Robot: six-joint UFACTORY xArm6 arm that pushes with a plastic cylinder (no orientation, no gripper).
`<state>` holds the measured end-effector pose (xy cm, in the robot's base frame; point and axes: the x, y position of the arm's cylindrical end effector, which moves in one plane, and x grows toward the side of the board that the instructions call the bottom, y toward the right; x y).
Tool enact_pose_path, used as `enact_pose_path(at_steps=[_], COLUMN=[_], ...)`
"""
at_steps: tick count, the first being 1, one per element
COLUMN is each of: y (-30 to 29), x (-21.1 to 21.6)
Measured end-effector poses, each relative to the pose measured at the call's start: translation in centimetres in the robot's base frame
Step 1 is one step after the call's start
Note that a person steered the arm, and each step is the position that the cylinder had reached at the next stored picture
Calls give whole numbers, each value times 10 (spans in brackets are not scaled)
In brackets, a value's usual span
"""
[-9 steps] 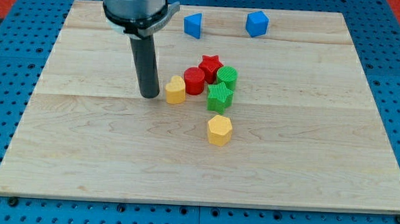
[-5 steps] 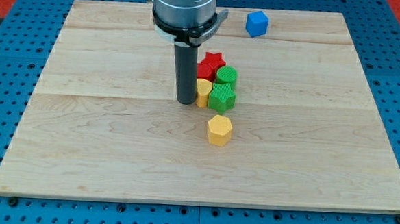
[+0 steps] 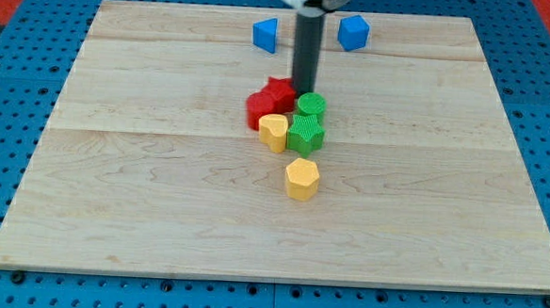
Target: Slide the green circle to the yellow heart
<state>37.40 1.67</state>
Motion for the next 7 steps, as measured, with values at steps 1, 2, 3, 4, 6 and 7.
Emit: enact_pose_path(at_steps=[1, 2, 3, 4, 6, 7], y=[14, 14, 100, 148, 97, 100], x=[34, 34, 8, 67, 72, 57])
